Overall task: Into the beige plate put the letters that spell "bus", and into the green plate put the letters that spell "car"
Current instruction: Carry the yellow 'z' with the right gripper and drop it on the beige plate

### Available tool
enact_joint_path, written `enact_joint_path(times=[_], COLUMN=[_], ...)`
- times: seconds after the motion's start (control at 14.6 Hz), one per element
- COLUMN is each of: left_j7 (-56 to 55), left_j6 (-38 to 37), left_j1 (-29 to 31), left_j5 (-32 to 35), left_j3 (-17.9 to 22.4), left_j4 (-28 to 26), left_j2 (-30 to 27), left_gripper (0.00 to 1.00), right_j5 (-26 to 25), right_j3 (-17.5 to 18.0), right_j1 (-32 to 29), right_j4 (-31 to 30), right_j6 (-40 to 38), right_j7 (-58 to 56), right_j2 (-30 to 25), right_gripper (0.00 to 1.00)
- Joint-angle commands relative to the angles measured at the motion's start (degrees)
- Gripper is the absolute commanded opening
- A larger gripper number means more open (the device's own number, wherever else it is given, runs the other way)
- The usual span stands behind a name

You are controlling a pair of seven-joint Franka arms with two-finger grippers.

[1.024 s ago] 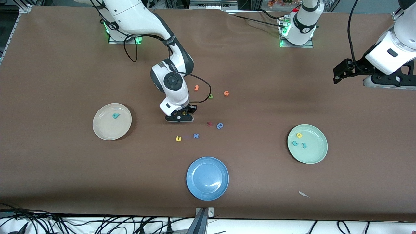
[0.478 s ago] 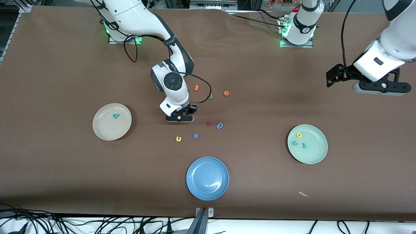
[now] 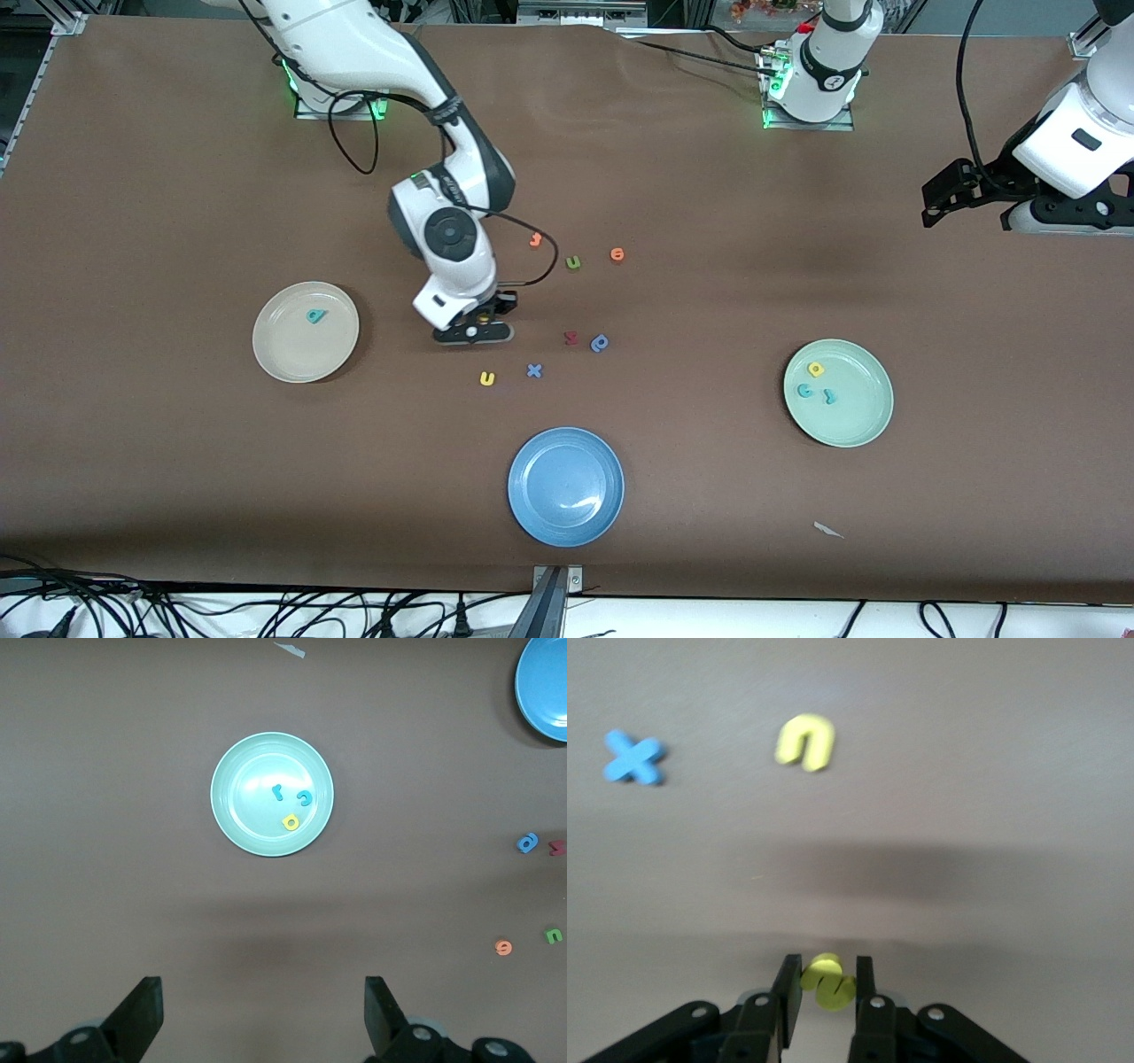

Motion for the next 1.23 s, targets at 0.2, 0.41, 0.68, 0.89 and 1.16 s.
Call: enact_joint_path(times=[0.2, 0.41, 0.68, 0.89, 1.16], left_j7=[0.92, 1.01, 0.92, 1.01, 0.83], left_j6=[-1.33, -1.95, -2.21, -2.47, -2.74], left_j1=[-1.05, -0.43, -0.43, -0.26, -0.52], left_j5=[0.17, 0.52, 0.61, 0.61, 0.7], left_j3=[-0.35, -0.26, -0.26, -0.17, -0.26], left_j4=[0.82, 0.91, 1.61, 1.79, 3.29], left_j2=[-0.06, 0.12, 0.12, 0.21, 1.0], left_gripper=[1.0, 1.0, 1.0, 1.0, 1.0], right_j5=[0.22, 0.31, 4.16, 10.58, 12.53], right_j3=[-10.26, -17.02, -18.72, -18.37, -14.6], right_j1=[-0.56, -0.65, -5.56, -5.66, -4.61], right_j4=[-8.57, -10.87, -11.48, -11.31, -8.77], right_j6=[-2.49, -1.79, 0.24, -0.99, -3.28], right_j7=[-24.95, -38.66, -50.9, -50.76, -40.77], right_j2=[-7.04, -8.02, -6.44, -6.69, -7.22], right_gripper=[0.06, 0.07, 0.55, 1.0, 1.0])
